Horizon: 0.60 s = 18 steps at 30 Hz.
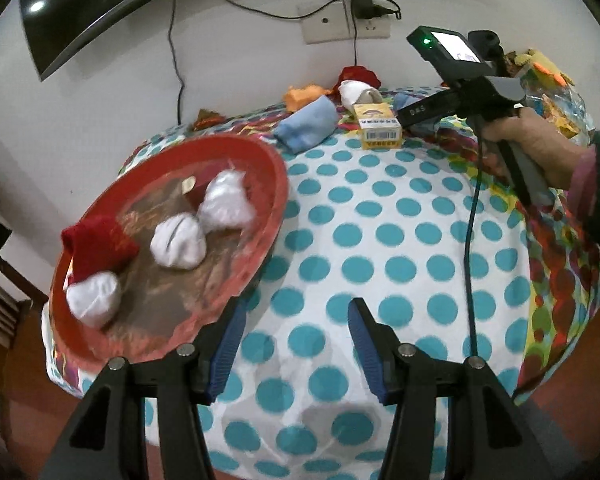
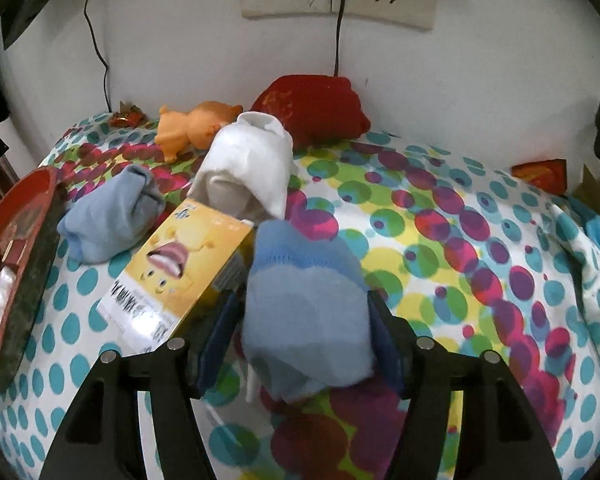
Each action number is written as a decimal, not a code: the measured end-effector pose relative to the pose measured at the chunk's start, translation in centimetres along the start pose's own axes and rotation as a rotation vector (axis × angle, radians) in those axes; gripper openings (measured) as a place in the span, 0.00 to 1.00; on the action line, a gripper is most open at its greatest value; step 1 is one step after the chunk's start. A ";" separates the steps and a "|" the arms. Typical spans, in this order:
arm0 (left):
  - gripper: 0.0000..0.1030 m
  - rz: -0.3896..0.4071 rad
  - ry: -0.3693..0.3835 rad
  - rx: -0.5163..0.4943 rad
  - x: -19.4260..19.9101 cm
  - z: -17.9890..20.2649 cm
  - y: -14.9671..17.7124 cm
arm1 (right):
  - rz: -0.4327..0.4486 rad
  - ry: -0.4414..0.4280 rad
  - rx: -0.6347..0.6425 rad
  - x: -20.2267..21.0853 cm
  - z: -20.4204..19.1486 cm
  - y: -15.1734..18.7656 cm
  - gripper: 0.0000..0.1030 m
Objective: Organize objects
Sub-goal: 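Move the right gripper to the blue sock and grasp it, then grasp the yellow medicine box on the bed with the left gripper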
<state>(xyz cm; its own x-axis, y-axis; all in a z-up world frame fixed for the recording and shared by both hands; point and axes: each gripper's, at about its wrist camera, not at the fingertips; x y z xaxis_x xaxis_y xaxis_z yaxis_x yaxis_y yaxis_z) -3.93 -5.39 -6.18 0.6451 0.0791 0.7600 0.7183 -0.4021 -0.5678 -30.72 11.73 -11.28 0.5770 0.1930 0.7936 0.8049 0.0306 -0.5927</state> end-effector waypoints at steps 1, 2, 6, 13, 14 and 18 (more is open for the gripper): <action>0.53 0.003 0.005 -0.004 -0.2 0.2 -0.4 | 0.005 0.003 0.002 -0.1 0.0 -0.1 0.54; 0.53 0.008 0.011 -0.008 -0.5 0.4 -1.0 | 0.009 0.006 0.006 -0.1 0.0 -0.1 0.51; 0.53 0.020 0.033 -0.016 -1.5 1.3 -2.7 | 0.015 -0.005 0.013 0.4 0.5 0.1 0.40; 0.53 0.062 0.095 -0.062 -3.5 3.1 -6.4 | 0.004 -0.001 0.009 3.0 2.7 2.5 0.40; 0.53 0.068 0.107 -0.071 -3.9 3.4 -7.0 | 0.002 -0.002 0.004 3.3 3.0 2.8 0.40; 0.60 0.072 0.192 -0.063 -5.5 3.8 -10.0 | 0.000 -0.011 0.021 4.7 4.3 4.2 0.41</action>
<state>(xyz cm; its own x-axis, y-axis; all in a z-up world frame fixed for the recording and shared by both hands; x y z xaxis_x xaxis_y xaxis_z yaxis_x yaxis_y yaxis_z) -13.67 1.61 -5.90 0.6280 -0.1249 0.7681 0.6508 -0.4569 -0.6064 -25.24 16.99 -10.67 0.5752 0.2037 0.7922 0.8019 0.0508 -0.5953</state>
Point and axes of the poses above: each gripper's, at about its wrist camera, not at the fingertips, and x roughly against the way its jaws point, z to its right, y to its underside, and after that the axes turned 12 degrees about -x, right-handed
